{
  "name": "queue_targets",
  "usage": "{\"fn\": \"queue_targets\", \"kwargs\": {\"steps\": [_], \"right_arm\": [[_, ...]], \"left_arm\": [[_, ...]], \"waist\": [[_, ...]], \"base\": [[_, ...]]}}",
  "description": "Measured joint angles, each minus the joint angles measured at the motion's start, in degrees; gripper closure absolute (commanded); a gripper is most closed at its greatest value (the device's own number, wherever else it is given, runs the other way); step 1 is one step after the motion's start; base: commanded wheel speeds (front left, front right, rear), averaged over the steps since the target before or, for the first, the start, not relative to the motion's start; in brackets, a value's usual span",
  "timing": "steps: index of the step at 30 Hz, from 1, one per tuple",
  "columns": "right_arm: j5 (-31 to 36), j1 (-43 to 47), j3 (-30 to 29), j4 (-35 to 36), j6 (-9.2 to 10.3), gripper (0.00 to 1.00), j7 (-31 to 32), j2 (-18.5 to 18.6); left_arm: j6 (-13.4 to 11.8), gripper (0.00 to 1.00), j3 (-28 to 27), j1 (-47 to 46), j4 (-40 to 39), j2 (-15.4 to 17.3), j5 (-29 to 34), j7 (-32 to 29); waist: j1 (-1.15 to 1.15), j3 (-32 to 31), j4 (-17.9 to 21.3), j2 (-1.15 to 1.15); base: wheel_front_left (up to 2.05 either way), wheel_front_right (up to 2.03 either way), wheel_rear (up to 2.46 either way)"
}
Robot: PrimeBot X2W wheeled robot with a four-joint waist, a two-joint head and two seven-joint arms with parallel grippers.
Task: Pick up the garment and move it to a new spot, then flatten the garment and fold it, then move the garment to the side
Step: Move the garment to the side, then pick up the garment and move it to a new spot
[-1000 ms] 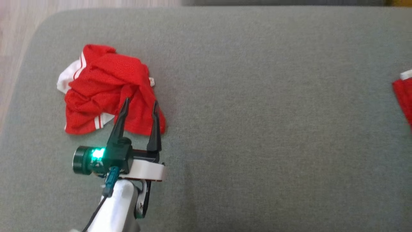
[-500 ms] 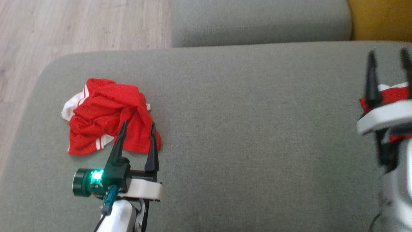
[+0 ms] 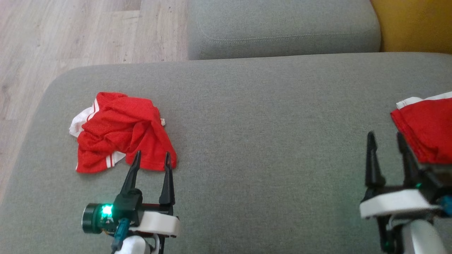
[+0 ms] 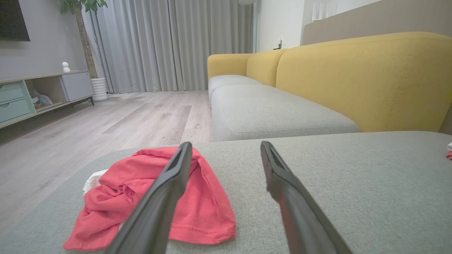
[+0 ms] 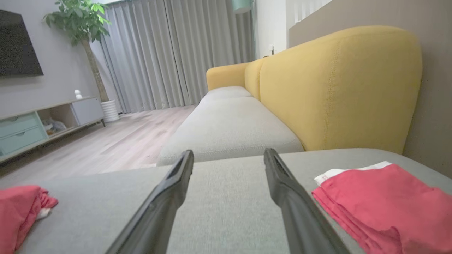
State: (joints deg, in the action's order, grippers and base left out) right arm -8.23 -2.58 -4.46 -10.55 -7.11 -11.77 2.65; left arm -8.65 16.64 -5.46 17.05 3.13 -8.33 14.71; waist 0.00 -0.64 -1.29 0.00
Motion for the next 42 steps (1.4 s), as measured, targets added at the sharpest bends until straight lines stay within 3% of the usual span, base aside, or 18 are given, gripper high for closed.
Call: {"fn": "queue_targets", "kwargs": {"steps": [13, 22, 42], "right_arm": [[-2.69, 3.32, 2.35, -1.09, 0.0, 0.0, -1.44, -0.09], [-3.46, 3.33, 5.97, -1.01, 0.0, 0.0, -1.94, -0.09], [-7.55, 3.39, 13.25, -1.45, 0.0, 0.0, -2.44, -0.08]], "left_arm": [[-0.26, 0.0, -0.19, 0.83, -0.02, -0.12, 0.87, 0.0], [-0.49, 0.0, -1.96, 0.82, -0.56, -0.11, 1.3, 0.0], [0.11, 0.0, -3.05, 1.36, -0.43, 0.15, 2.37, 0.0]], "waist": [[0.0, -0.16, -0.11, 0.0], [0.0, -0.34, -2.99, 0.0], [0.0, -1.64, -17.96, 0.0]], "base": [[0.0, 0.0, 0.0], [0.0, 0.0, 0.0], [0.0, 0.0, 0.0]]}}
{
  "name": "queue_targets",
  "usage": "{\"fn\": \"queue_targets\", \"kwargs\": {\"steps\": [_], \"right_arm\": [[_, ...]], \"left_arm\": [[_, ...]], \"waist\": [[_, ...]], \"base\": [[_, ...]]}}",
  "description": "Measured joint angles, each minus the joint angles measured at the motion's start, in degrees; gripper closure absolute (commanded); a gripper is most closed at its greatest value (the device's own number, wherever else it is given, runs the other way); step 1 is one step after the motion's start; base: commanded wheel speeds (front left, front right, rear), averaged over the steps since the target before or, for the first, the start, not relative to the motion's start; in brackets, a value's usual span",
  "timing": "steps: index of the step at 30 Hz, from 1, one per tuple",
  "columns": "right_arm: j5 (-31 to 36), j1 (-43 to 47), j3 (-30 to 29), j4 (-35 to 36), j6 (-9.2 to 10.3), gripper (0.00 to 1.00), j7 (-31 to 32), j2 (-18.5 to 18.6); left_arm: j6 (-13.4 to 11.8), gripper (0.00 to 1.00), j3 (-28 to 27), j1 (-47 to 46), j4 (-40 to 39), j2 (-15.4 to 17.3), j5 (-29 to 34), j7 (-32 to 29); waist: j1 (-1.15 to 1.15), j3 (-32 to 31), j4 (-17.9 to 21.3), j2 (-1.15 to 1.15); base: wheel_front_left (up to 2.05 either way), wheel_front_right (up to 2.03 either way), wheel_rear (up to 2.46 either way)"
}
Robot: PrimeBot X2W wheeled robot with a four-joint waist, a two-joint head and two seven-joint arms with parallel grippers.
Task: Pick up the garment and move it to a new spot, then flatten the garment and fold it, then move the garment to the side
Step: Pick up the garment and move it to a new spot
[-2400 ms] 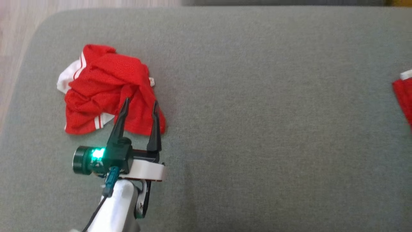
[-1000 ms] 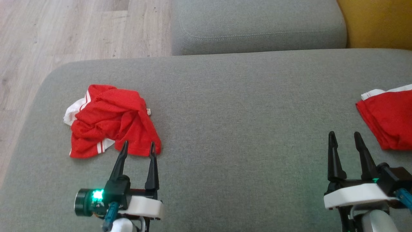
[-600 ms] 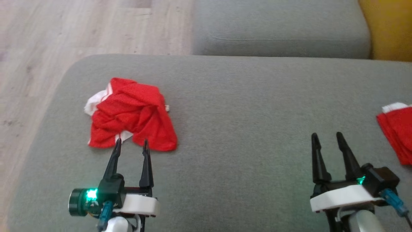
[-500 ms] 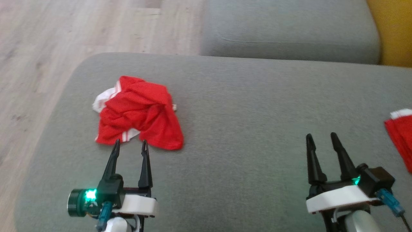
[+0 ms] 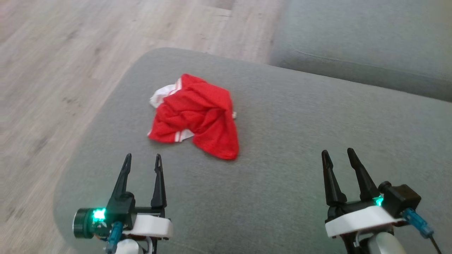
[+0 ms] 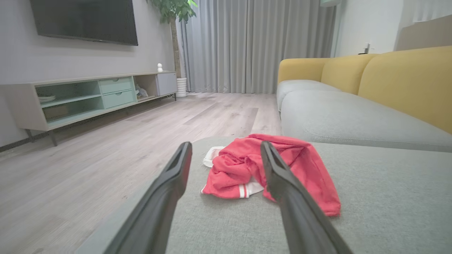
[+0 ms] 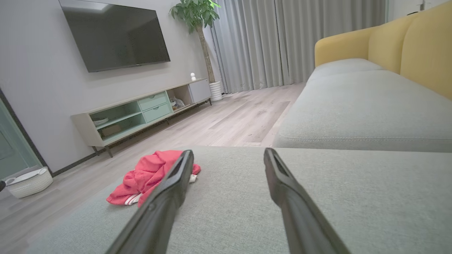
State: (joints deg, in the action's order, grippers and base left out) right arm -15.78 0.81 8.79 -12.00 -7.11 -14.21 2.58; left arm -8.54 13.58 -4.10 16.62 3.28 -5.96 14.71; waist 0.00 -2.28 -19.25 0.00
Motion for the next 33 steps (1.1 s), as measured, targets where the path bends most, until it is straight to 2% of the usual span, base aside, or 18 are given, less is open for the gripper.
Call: {"fn": "queue_targets", "kwargs": {"steps": [8, 18, 24, 29, 33], "right_arm": [[-0.47, -0.01, 0.13, 0.0, 0.0, 0.0, -0.01, 0.0], [0.15, -0.22, -0.48, 0.68, 0.0, 0.0, -0.1, 0.0], [1.23, -2.68, -1.55, 1.8, 0.0, 0.0, -0.15, 0.02], [1.78, -5.74, -1.66, 2.54, 0.0, 0.0, -0.15, 0.05], [1.86, -6.97, -1.4, 2.67, 0.0, 0.0, -0.15, 0.07]], "left_arm": [[0.32, 0.0, 0.02, 0.18, 0.34, 0.09, 0.0, 0.0], [1.18, 0.0, 0.68, -0.75, 1.8, 0.33, -0.02, -0.01], [3.11, 0.0, 3.74, -10.54, 3.66, 0.25, 2.07, -2.65], [6.45, 0.0, 6.89, -21.65, 7.84, -0.13, 3.0, -7.98], [8.61, 0.0, 7.28, -29.45, 14.05, -0.38, 2.77, -13.71]], "waist": [[0.0, 0.02, -3.81, 0.0], [0.0, 3.71, -1.73, 0.0], [0.01, 7.97, 0.8, 0.0], [0.01, 11.72, 3.39, 0.0], [0.02, 14.27, 5.74, 0.0]], "base": [[0.0, 0.0, 0.0], [0.0, 0.0, 0.0], [0.0, 0.0, 0.0], [0.0, 0.0, 0.0], [0.0, 0.0, 0.0]]}}
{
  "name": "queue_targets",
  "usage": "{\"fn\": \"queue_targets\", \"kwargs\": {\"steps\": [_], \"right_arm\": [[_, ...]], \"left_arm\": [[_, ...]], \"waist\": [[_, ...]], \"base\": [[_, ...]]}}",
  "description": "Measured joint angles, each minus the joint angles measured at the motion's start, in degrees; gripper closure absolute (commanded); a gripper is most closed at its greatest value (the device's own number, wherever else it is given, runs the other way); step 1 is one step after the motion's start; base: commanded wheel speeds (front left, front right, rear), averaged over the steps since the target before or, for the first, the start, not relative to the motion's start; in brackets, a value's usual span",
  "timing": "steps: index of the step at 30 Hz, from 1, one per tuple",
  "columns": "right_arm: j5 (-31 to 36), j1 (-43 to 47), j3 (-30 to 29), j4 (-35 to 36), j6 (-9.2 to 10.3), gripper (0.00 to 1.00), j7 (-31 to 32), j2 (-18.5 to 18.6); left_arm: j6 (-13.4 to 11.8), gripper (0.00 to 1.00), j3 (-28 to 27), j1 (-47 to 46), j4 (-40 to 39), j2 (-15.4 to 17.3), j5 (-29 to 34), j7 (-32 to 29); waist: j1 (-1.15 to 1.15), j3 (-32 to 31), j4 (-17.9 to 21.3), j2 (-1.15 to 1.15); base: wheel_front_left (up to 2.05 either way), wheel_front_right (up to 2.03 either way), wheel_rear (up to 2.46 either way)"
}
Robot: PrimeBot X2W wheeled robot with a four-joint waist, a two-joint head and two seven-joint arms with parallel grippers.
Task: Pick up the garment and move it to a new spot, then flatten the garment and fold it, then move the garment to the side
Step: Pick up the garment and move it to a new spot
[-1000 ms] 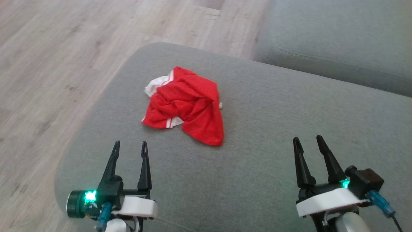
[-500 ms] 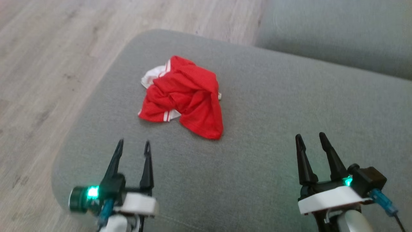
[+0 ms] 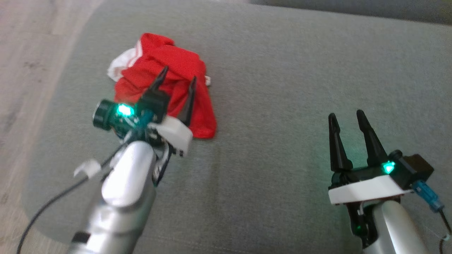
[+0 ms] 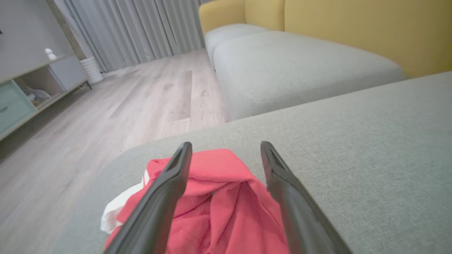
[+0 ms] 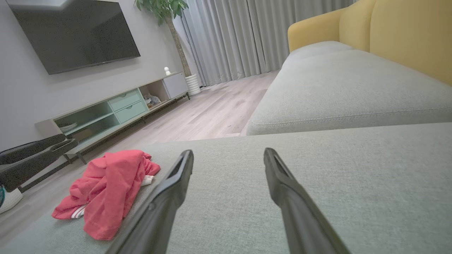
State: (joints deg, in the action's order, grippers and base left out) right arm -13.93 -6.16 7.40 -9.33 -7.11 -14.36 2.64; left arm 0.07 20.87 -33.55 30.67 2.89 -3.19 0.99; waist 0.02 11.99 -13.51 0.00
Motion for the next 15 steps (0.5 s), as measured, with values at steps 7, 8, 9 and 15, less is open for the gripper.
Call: {"fn": "queue_targets", "kwargs": {"steps": [7, 8, 9, 15], "right_arm": [[0.37, -2.39, 0.81, 0.12, 0.0, 0.0, 0.0, 0.03], [0.37, -2.62, 0.94, 0.11, 0.0, 0.0, -0.01, 0.04], [0.37, -2.62, 0.94, 0.11, 0.0, 0.0, -0.01, 0.04], [0.22, -2.75, 1.44, 0.03, 0.0, 0.0, -0.01, 0.04]], "left_arm": [[0.36, 0.0, -0.49, -7.47, 11.35, 0.18, -0.44, -4.61], [0.36, 0.0, -0.53, -8.18, 12.77, 0.22, -0.44, -5.12], [0.36, 0.0, -0.53, -8.18, 12.77, 0.22, -0.44, -5.12], [-0.14, 1.0, -0.64, -10.93, 20.45, 0.42, -0.45, -6.28]], "waist": [[0.0, 3.63, 4.22, 0.0], [0.0, 4.02, 4.78, 0.0], [0.0, 4.02, 4.78, 0.0], [0.0, 5.23, 7.22, 0.0]], "base": [[0.0, 0.0, 0.0], [0.0, 0.0, 0.0], [0.0, 0.0, 0.0], [0.0, 0.0, 0.0]]}}
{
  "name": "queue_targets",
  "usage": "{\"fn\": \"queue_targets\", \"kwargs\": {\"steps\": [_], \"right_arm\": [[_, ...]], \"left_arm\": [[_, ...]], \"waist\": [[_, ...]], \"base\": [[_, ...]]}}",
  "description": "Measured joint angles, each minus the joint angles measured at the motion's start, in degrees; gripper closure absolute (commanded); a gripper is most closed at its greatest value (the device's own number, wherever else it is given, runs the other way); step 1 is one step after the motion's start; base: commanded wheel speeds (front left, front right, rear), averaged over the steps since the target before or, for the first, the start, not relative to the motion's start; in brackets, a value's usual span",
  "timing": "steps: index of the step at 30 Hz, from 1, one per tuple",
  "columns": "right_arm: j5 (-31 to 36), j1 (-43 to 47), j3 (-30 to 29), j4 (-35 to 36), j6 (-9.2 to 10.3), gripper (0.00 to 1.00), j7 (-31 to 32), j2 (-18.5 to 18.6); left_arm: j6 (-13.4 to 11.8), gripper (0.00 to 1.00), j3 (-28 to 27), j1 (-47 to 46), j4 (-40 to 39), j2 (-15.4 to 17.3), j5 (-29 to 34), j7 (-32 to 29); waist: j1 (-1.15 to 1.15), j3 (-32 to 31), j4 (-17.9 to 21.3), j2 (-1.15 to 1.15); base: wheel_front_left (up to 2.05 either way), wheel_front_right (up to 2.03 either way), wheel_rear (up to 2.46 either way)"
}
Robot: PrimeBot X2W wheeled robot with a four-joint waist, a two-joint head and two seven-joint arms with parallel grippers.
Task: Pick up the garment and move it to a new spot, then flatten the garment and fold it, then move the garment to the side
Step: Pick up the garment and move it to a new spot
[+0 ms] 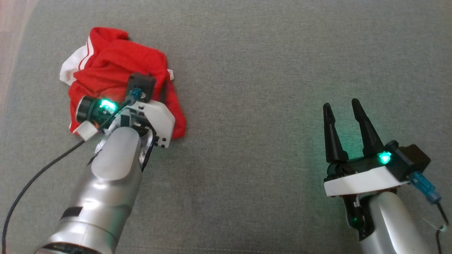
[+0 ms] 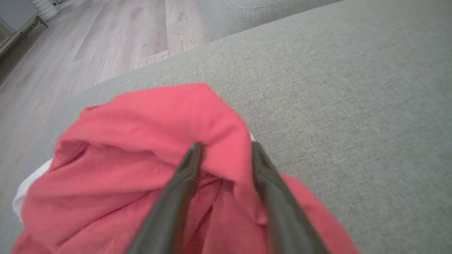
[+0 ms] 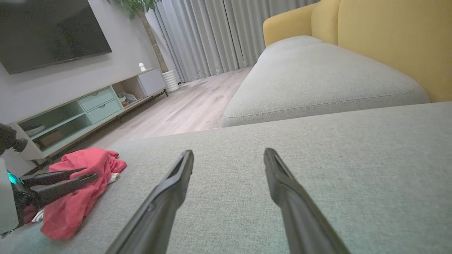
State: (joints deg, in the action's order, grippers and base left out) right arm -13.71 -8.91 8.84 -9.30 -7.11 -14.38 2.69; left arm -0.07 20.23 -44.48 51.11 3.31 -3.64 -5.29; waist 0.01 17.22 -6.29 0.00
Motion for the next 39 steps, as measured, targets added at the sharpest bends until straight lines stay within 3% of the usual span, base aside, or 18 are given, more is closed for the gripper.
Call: {"fn": "queue_targets", "kwargs": {"steps": [5, 12, 22, 25, 26, 27, 28, 29, 34, 39], "right_arm": [[-0.51, 0.02, 0.19, -0.03, 0.0, 0.0, 0.0, 0.0], [-0.74, 0.15, 0.69, -0.36, 0.0, 0.0, 0.0, 0.0], [-2.57, 1.49, 2.0, -0.45, 0.0, 0.0, 0.0, 0.0], [-3.57, 1.43, 2.97, -0.43, 0.0, 0.0, 0.0, 0.0], [-4.04, 1.37, 3.76, -0.3, 0.0, 0.0, 0.0, -0.01], [-4.12, 1.37, 3.99, -0.27, 0.0, 0.0, 0.0, -0.01], [-4.14, 1.36, 4.03, -0.26, 0.0, 0.0, 0.0, 0.0], [-4.27, 1.36, 4.04, -0.26, 0.0, 0.0, 0.0, 0.0], [-5.0, 1.37, 3.56, -0.16, 0.0, 0.0, 0.0, 0.0], [-5.03, 1.4, 2.38, 0.12, 0.0, 0.0, 0.0, 0.0]], "left_arm": [[0.02, 1.0, -0.3, -0.18, 2.36, 0.11, -1.43, 5.01], [0.03, 1.0, -1.85, -1.22, -1.38, -0.2, -3.58, 18.5], [-2.56, 1.0, 0.31, -0.73, -19.23, -1.18, -5.6, 19.76], [-4.04, 1.0, 4.6, -0.8, -21.7, -1.21, -9.92, 20.01], [-5.63, 1.0, 9.22, -1.1, -22.64, -1.26, -12.29, 20.01], [-6.49, 0.8, 11.32, -1.3, -23.07, -1.31, -13.48, 20.01], [-7.31, 0.19, 13.35, -1.59, -23.31, -1.37, -14.63, 20.02], [-7.71, 0.0, 15.58, -2.07, -23.16, -1.36, -15.68, 20.03], [-8.6, 0.0, 24.81, -3.33, -20.94, -1.47, -18.79, 20.06], [-10.07, 0.0, 26.24, -2.97, -19.41, -1.31, -19.64, 20.06]], "waist": [[-0.01, -1.09, 0.53, 0.0], [-0.01, -4.57, 0.94, 0.0], [-0.03, -8.9, 6.25, 0.0], [-0.02, -9.26, 8.94, 0.0], [-0.02, -9.26, 10.87, 0.0], [-0.02, -9.19, 11.82, 0.0], [-0.02, -9.1, 12.8, 0.0], [-0.02, -9.0, 13.73, 0.0], [-0.02, -8.26, 17.33, 0.0], [-0.01, -7.56, 16.71, 0.0]], "base": [[0.0, 0.0, 0.0], [0.0, 0.0, 0.0], [0.0, 0.0, 0.0], [0.0, 0.0, 0.0], [0.0, 0.0, 0.0], [0.0, 0.0, 0.0], [0.0, 0.0, 0.0], [0.0, 0.0, 0.0], [0.0, 0.0, 0.0], [0.0, 0.0, 0.0]]}}
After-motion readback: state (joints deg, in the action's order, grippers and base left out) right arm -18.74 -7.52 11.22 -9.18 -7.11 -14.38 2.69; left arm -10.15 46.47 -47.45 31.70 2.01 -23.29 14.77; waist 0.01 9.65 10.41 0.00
